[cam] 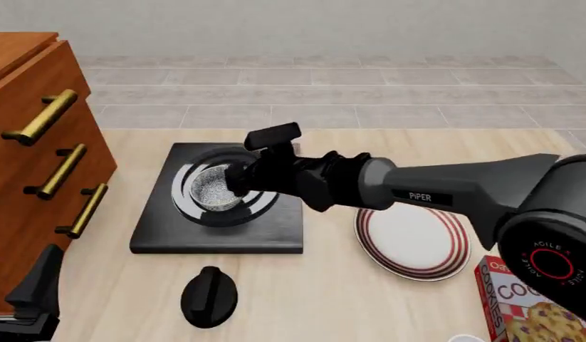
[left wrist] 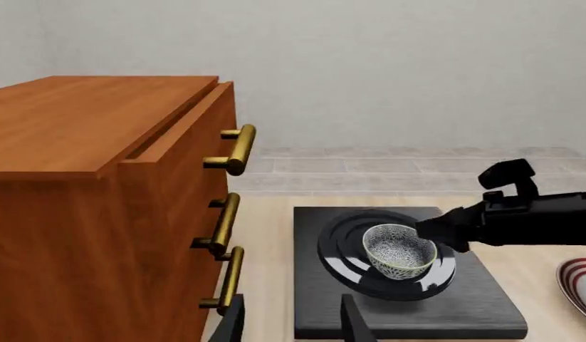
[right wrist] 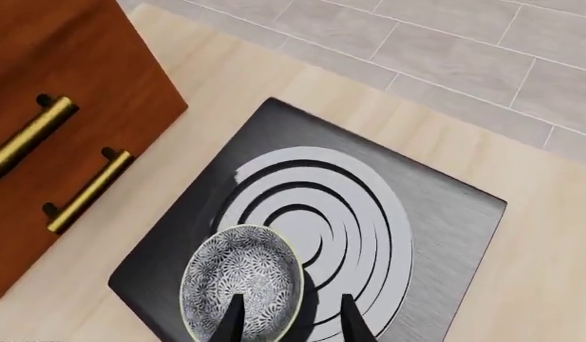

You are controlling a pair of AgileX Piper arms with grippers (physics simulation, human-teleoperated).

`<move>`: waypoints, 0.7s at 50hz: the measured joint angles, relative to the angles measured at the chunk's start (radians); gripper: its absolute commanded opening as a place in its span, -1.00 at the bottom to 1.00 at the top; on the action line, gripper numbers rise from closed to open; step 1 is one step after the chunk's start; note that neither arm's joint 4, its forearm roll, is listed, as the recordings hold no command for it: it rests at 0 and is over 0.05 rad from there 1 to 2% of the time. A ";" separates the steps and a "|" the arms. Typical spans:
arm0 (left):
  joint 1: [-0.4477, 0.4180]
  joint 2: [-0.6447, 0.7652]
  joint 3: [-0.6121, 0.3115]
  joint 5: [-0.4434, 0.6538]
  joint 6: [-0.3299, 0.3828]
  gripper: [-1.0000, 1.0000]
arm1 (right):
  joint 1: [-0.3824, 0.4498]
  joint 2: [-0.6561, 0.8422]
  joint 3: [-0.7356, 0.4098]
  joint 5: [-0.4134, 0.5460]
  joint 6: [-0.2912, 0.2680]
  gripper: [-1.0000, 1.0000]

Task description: Pick the akita bowl on the stove and place it on the plate.

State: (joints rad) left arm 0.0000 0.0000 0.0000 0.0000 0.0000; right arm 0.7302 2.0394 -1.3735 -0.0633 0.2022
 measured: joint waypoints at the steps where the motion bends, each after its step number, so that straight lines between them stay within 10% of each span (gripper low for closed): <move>1: 0.000 0.000 0.000 0.000 0.000 1.00 | 0.000 0.006 -0.004 0.002 -0.004 1.00; 35: 0.000 0.000 0.000 0.000 0.000 1.00 | 0.030 0.135 -0.121 0.050 -0.030 1.00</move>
State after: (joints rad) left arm 0.0000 0.0000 0.0000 0.0000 0.0000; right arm 0.7603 2.1740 -1.4944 -0.0133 0.1726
